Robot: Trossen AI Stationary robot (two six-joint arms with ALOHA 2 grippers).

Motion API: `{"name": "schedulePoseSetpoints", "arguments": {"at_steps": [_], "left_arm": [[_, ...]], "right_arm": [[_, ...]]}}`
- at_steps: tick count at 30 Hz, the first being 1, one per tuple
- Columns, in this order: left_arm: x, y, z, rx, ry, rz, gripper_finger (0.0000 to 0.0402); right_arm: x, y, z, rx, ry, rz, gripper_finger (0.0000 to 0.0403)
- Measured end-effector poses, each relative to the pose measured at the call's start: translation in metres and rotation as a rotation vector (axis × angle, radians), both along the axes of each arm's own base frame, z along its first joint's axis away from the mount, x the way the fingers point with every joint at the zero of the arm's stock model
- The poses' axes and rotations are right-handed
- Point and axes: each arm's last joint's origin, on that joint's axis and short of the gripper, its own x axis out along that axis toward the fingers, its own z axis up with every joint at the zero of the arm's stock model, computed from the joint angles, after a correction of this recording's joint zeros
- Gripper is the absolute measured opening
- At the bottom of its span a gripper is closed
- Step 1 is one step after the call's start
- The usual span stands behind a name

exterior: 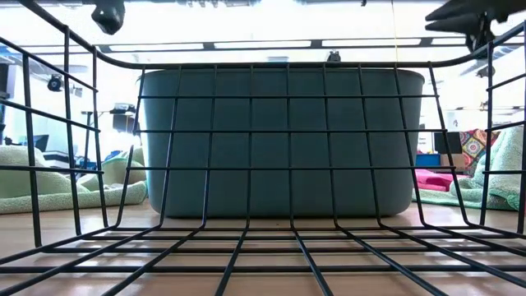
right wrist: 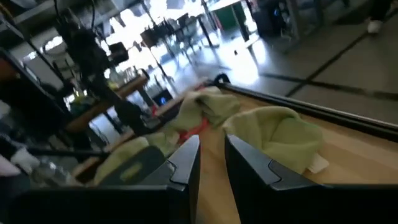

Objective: Sort microfiber towel by color & place in baskets
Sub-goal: Put the top left green microfiber towel into the mesh storage bin

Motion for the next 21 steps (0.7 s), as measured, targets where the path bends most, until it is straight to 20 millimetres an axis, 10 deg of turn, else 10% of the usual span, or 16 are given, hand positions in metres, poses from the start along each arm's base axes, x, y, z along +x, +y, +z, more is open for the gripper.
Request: {"name": "schedulePoseSetpoints", "arguments": {"at_steps": [9, 21], "left_arm": [[0.015, 0.003, 0.022, -0.022, 0.191, -0.005, 0.0002], [0.018, 0.003, 0.009, -0.061, 0.363, -0.003, 0.0002]], "right_arm": [[0.008, 0.002, 0.054, -0.031, 0.327, 0.032, 0.0068], [0.023, 0.004, 0.073, -0.076, 0.738, 0.027, 0.0068]]}}
